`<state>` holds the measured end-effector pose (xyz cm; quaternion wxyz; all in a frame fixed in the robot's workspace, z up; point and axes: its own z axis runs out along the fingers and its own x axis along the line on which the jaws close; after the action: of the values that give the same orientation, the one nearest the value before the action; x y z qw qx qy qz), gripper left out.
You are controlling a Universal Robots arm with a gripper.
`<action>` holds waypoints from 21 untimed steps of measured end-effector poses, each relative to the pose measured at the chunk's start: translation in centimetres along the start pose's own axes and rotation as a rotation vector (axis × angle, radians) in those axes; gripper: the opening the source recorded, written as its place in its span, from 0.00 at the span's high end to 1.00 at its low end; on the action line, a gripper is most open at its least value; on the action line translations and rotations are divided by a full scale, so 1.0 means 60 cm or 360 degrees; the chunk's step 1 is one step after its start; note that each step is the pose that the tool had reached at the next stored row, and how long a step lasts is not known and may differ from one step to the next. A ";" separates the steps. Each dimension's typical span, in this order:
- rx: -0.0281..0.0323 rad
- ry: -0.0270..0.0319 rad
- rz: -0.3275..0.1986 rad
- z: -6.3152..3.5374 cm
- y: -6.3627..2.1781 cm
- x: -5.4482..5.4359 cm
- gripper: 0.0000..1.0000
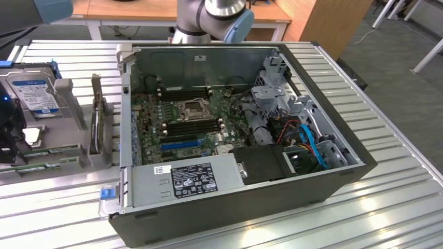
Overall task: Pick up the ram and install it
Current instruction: 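Pick up the ram and move it above insertion slot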
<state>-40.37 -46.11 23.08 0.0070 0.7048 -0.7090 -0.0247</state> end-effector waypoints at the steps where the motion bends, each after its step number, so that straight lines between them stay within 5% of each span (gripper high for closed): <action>1: 0.00000 -0.00001 0.0000 0.000 0.000 0.000 0.65; 21: 0.00000 0.00000 0.0000 0.032 -0.001 0.002 0.65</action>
<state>-40.37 -46.15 21.19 0.0070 0.7048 -0.7090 -0.0247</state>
